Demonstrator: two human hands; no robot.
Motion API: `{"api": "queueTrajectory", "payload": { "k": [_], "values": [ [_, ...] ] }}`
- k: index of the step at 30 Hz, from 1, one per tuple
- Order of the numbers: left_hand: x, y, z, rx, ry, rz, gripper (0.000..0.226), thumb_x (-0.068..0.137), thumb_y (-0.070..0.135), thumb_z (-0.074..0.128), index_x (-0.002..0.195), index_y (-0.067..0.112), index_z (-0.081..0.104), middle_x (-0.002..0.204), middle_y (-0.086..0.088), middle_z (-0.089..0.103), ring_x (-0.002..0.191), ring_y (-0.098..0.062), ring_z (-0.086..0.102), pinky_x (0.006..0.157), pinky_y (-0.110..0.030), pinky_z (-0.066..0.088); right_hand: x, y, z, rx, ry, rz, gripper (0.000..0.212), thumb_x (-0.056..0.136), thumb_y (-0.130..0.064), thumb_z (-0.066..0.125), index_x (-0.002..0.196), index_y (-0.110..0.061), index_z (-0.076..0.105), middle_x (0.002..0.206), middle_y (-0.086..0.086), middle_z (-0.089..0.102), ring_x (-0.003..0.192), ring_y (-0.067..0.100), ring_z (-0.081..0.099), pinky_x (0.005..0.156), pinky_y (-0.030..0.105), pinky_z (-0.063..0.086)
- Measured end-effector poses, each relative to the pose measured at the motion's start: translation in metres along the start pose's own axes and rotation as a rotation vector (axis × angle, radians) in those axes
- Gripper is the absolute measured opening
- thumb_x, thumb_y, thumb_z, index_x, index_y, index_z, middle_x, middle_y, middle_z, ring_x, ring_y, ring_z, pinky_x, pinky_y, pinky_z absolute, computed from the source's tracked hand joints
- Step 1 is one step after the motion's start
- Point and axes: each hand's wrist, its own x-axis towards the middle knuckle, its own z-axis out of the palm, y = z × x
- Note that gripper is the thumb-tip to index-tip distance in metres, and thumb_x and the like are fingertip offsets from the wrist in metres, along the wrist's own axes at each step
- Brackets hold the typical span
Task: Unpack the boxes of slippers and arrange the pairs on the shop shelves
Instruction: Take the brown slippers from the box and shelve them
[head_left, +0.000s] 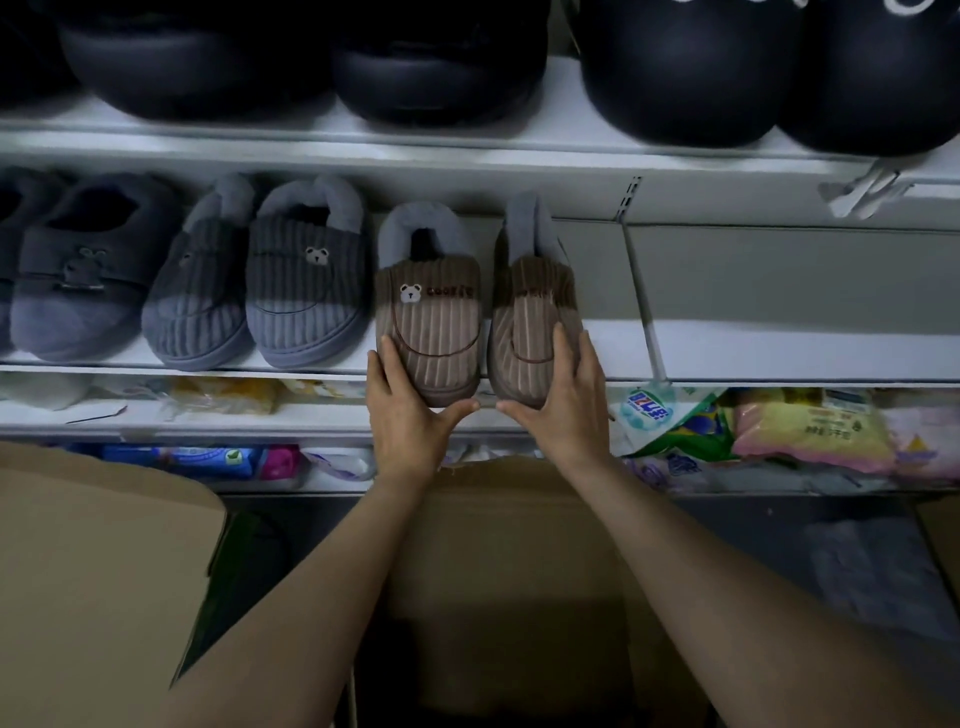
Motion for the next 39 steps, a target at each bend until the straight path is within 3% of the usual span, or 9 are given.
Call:
{"api": "queueTrajectory", "payload": {
  "k": [10,17,21,25,31,39],
  "values": [
    [0.042,0.002,-0.002,0.026,-0.022,0.016,0.128,0.067,0.046,0.087,0.159,0.012,0.005,0.163,-0.022,0.011,0.150,-0.036,0.013,0.123,-0.047,0.019,0.029,-0.009,0.006,-0.045,0.034,-0.030,0.115,0.074,-0.055,0.082,0.160,-0.017,0.015,0.164,0.018,0.014,0.148,0.037,0.020,0.118,0.049,0.032],
    [0.041,0.007,-0.002,0.114,-0.024,-0.001,0.124,0.071,0.046,0.085,0.159,0.012,0.004,0.163,-0.023,0.010,0.150,-0.037,0.013,0.123,-0.046,0.018,0.030,-0.012,-0.001,-0.135,-0.049,-0.039,0.112,0.081,-0.060,0.072,0.161,-0.019,0.005,0.166,0.016,0.005,0.151,0.038,0.014,0.119,0.049,0.030],
    [0.019,0.026,-0.005,0.270,0.029,0.071,0.113,0.076,0.045,0.082,0.158,0.008,0.014,0.162,-0.023,0.015,0.148,-0.039,0.019,0.120,-0.045,0.023,0.022,0.000,-0.028,-0.164,-0.057,-0.133,0.093,0.090,-0.053,0.066,0.160,-0.017,0.015,0.165,0.014,0.013,0.150,0.034,0.018,0.117,0.045,0.031],
    [-0.022,0.063,0.002,0.372,0.025,0.213,0.097,0.078,0.044,0.080,0.153,0.011,0.029,0.159,-0.020,0.024,0.142,-0.039,0.031,0.114,-0.049,0.035,0.004,0.034,-0.076,-0.193,-0.092,-0.243,0.069,0.098,-0.043,0.059,0.155,-0.015,0.033,0.162,0.012,0.028,0.149,0.030,0.023,0.116,0.041,0.029],
    [-0.112,0.159,0.035,0.344,-0.140,0.366,0.083,0.087,0.042,0.073,0.152,0.011,0.034,0.158,-0.022,0.026,0.143,-0.039,0.029,0.117,-0.044,0.030,-0.050,0.115,-0.185,-0.250,-0.099,-0.298,0.058,0.102,-0.043,0.052,0.153,-0.017,0.040,0.161,0.008,0.033,0.148,0.026,0.027,0.118,0.036,0.024],
    [-0.255,0.306,0.097,0.340,-0.242,0.606,0.077,0.088,0.047,0.070,0.152,0.019,0.037,0.156,-0.017,0.033,0.143,-0.033,0.033,0.114,-0.041,0.032,-0.162,0.256,-0.355,-0.261,0.149,-0.243,0.056,0.097,-0.041,0.061,0.146,-0.018,0.050,0.151,0.007,0.050,0.140,0.027,0.041,0.113,0.036,0.034]
  ]
}}
